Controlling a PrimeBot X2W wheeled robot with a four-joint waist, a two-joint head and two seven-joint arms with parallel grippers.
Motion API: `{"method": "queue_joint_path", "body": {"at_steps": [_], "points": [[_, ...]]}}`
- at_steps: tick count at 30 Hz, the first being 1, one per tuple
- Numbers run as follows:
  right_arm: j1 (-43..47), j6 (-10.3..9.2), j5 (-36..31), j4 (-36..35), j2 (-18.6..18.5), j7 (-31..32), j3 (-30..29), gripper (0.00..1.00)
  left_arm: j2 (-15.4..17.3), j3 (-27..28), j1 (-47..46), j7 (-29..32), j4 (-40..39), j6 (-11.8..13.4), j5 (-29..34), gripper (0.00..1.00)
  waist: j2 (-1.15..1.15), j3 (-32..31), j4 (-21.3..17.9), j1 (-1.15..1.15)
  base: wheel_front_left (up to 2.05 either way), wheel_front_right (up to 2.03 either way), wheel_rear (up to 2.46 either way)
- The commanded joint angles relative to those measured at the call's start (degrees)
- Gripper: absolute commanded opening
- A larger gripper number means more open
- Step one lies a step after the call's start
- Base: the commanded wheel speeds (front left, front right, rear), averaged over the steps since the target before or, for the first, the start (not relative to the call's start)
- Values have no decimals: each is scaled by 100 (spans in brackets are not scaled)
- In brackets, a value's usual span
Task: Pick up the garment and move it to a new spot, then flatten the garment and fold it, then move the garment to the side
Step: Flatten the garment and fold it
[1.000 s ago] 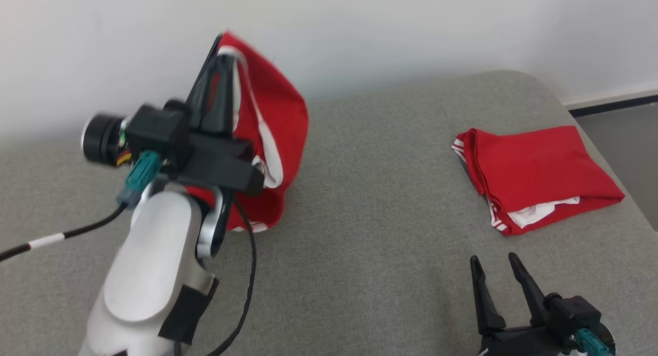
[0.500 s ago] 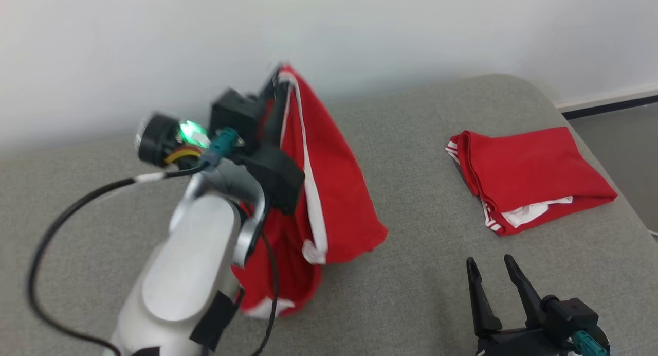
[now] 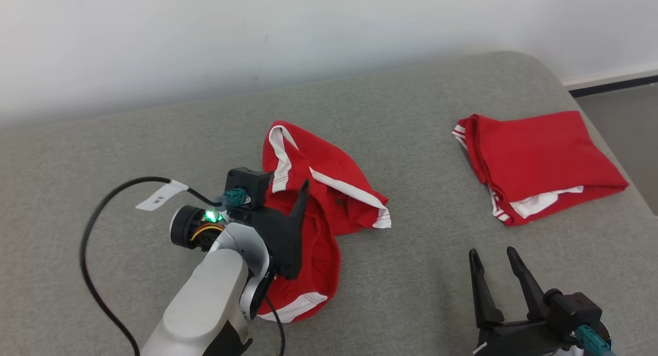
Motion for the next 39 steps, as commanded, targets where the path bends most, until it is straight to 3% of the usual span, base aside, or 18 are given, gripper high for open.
{"method": "queue_joint_path", "body": {"at_steps": [1, 9, 19, 24, 25, 26, 27, 28, 35, 39], "points": [[-67, -15, -35, 11, -3, -37, -12, 100, -8, -18, 72, -39, 4, 10, -121, 100, 0, 11, 127, -1, 0, 0, 0], [-98, -15, 15, 23, -3, -23, 141, 100, -8, -272, -132, -83, 18, 184, -858, 100, 0, 9, 375, -1, 0, 0, 0], [-224, -15, 34, 32, -2, -41, 233, 100, -6, -311, -588, 381, 841, 721, -1795, 100, 0, 259, -84, -1, 0, 0, 0], [-278, -15, 43, 15, -1, -62, 167, 100, -2, -282, -694, 590, 1276, 823, -2065, 100, 0, 386, -247, -1, 0, 0, 0], [-283, -15, 44, 18, -1, -74, 150, 100, -3, -319, -714, 655, 1349, 834, -2100, 96, 0, 396, -251, -1, 0, 0, 0], [-286, -15, 47, 24, -1, -85, 137, 100, -4, -341, -731, 711, 1397, 845, -2147, 56, 0, 404, -250, -1, 0, 0, 0], [-287, -15, 51, 32, -2, -93, 122, 100, -5, -376, -745, 737, 1434, 821, -2137, 48, 0, 406, -243, -1, 0, 0, 0], [-286, -15, 53, 43, -2, -102, 108, 100, -9, -426, -766, 699, 1439, 770, -2113, 0, 0, 401, -225, -1, 0, 0, 0], [-240, -15, -4, 82, -2, -83, 132, 100, 49, -681, -932, -358, 1217, 709, -1716, 0, 0, 225, 74, -1, 0, 0, 0], [-122, -15, -56, 81, -2, -34, 84, 100, 107, -889, -982, -1089, 681, 609, -1388, 0, 0, 84, 328, -1, 0, 0, 0]]}}
